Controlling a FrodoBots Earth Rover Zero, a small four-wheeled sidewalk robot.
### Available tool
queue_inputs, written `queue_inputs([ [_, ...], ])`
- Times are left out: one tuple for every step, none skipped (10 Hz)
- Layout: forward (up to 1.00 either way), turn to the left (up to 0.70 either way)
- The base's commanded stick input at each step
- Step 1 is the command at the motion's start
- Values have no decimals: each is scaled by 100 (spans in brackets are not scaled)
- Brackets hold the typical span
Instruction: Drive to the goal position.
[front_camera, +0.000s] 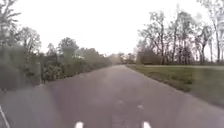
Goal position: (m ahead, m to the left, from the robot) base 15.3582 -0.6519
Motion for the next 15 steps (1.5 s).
queue_inputs([
  [100, 0],
  [100, 0],
  [100, 0],
  [100, 0],
  [100, 0],
  [100, 0],
  [100, 0],
  [100, 0],
  [100, 0],
  [100, 0],
  [100, 0],
  [100, 0],
  [100, 0],
  [100, 0],
  [100, 0],
])
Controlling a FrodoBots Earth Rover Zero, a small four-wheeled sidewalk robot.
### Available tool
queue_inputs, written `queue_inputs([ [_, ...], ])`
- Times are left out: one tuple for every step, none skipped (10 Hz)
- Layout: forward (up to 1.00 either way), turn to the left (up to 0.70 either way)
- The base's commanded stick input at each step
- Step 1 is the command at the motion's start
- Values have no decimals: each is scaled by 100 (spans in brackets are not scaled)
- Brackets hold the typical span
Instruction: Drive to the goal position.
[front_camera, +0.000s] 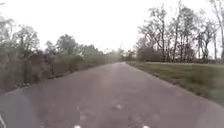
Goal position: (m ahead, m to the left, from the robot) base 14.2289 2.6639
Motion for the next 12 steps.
queue_inputs([
  [100, 0],
  [100, 0],
  [100, 0],
  [100, -10],
  [100, -39],
  [100, -33],
  [100, -4],
  [100, -1],
  [100, 0],
  [100, 0],
  [100, 0],
  [100, 0],
])
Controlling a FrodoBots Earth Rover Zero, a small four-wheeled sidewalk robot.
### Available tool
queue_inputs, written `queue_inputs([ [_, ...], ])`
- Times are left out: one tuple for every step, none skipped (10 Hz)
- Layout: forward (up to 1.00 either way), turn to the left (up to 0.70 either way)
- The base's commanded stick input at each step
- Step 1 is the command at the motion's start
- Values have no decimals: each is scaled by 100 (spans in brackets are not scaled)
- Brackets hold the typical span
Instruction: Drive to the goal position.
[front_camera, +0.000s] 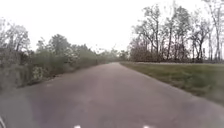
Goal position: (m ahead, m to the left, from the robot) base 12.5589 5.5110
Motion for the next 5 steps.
queue_inputs([
  [100, 0],
  [100, -33],
  [100, -40],
  [100, -23],
  [100, -4],
])
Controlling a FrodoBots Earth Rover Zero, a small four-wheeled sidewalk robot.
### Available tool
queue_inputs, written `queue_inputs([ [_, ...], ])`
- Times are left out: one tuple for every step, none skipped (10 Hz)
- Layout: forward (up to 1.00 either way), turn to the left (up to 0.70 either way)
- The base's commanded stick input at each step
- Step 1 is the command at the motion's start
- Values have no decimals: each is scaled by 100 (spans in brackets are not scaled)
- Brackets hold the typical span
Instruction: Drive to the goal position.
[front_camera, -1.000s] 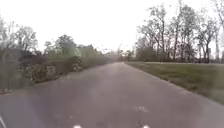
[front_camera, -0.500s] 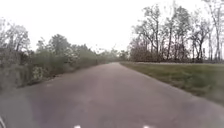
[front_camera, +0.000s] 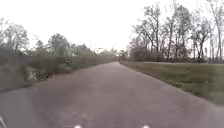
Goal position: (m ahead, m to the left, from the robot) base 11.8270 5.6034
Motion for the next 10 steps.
queue_inputs([
  [100, 0],
  [100, 0],
  [100, 0],
  [100, 0],
  [100, 0],
  [100, 0],
  [100, 0],
  [100, 0],
  [100, 0],
  [100, 0],
])
